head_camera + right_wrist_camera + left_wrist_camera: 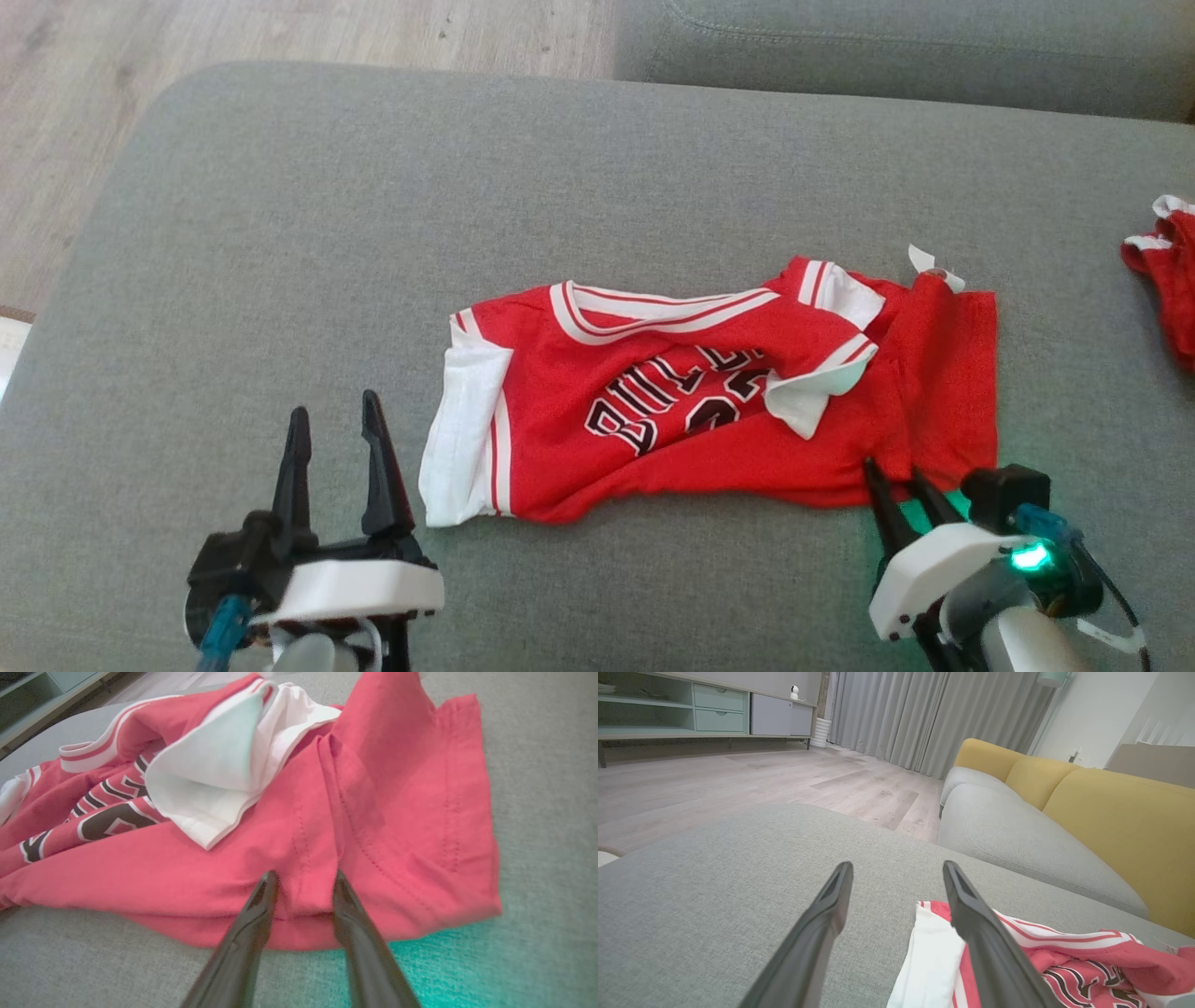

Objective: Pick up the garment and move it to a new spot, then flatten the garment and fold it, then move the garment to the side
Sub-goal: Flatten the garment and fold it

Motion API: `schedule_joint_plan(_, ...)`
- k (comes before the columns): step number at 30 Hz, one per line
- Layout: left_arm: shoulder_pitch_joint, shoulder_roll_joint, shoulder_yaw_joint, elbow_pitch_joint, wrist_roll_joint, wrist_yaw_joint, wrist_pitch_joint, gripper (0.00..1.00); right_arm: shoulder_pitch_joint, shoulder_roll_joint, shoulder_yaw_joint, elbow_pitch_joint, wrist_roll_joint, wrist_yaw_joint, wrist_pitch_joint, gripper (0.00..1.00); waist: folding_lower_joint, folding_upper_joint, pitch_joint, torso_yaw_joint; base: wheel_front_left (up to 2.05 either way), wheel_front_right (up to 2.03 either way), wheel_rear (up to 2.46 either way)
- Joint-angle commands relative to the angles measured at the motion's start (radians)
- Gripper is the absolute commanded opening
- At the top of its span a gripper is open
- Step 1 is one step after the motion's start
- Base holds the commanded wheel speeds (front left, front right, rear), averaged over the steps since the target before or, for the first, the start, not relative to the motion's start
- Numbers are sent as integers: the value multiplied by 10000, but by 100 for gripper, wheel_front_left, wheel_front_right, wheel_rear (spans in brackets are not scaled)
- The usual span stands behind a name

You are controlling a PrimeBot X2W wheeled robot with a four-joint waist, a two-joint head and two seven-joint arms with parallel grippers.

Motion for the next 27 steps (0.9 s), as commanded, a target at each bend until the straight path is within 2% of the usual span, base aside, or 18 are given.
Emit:
schedule_joint_plan(1,-66,63,418,-322,93,56,-93,100,-358,-60,294,-108,53,65,-147,25,0,-1,-44,9,0,0,0)
schedule_joint_plan(3,-5,63,465,-332,102,59,-93,100,-451,-60,251,57,66,65,-325,0,0,-1,-81,-15,0,0,0)
schedule_joint_plan(10,210,62,526,-382,129,47,-93,100,-24,-60,-389,-513,-55,65,-894,0,0,-1,-241,-411,0,0,0)
schedule_joint_plan(19,314,62,523,-381,118,17,-93,100,1424,-60,-1009,-1777,-195,65,-409,0,0,-1,-332,-1119,0,0,0)
schedule_joint_plan(20,292,62,509,-373,119,20,-93,100,1638,-60,-964,-1839,-129,65,-270,31,0,-1,-336,-1255,0,0,0)
schedule_joint_plan(21,282,62,508,-369,121,27,-93,100,1721,-60,-912,-1823,-105,65,-190,48,0,-1,-344,-1315,0,0,0)
schedule_joint_plan(22,275,62,503,-363,123,24,-93,100,1787,-60,-877,-1816,-95,65,-138,100,0,-1,-353,-1362,0,0,0)
schedule_joint_plan(27,284,62,520,-324,135,17,-93,100,1931,-60,-986,-2204,-16,65,-104,100,0,-1,-436,-1519,0,0,0)
